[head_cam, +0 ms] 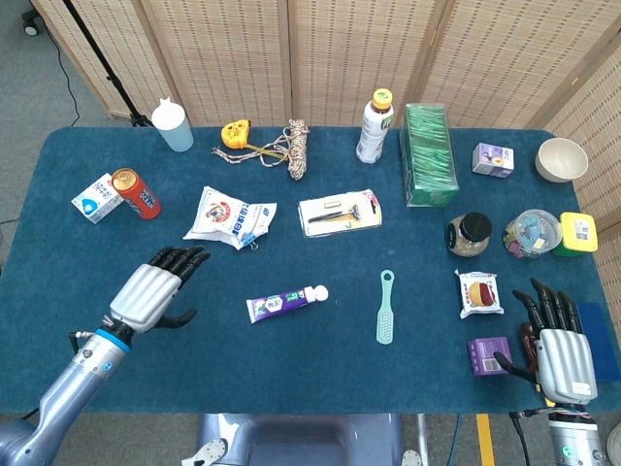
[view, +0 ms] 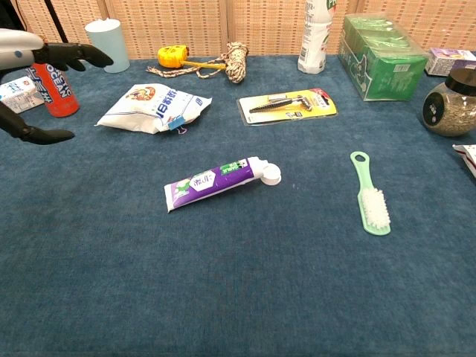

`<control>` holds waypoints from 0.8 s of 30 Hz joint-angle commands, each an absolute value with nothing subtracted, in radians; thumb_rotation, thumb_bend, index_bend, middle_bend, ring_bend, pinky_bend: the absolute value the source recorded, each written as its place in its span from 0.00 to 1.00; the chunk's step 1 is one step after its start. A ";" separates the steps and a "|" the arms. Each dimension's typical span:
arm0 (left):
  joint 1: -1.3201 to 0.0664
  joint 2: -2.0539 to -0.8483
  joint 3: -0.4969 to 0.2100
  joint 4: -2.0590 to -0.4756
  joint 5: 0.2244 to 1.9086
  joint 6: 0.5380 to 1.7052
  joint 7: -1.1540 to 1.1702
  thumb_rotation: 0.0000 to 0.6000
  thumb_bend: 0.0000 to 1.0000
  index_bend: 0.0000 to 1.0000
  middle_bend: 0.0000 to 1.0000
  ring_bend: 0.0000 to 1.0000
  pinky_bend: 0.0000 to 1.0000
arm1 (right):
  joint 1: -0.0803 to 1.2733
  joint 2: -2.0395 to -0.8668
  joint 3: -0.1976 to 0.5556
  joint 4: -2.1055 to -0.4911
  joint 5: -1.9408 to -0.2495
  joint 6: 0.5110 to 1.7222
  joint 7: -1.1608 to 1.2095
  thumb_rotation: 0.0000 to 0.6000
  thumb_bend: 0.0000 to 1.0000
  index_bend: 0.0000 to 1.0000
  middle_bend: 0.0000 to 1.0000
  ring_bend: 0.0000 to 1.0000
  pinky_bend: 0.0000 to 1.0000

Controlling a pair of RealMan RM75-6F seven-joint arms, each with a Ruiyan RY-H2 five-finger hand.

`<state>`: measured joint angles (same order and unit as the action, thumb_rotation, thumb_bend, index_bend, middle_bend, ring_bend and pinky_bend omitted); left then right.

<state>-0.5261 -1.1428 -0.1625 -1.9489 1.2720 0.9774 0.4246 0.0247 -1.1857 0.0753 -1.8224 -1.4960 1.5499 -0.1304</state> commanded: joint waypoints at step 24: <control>-0.878 -1.595 -0.183 -1.743 0.780 0.993 0.838 0.67 0.29 0.00 0.01 0.02 0.10 | 0.003 -1.173 0.068 -1.821 -1.505 1.574 -0.112 1.00 0.04 0.15 0.03 0.01 0.00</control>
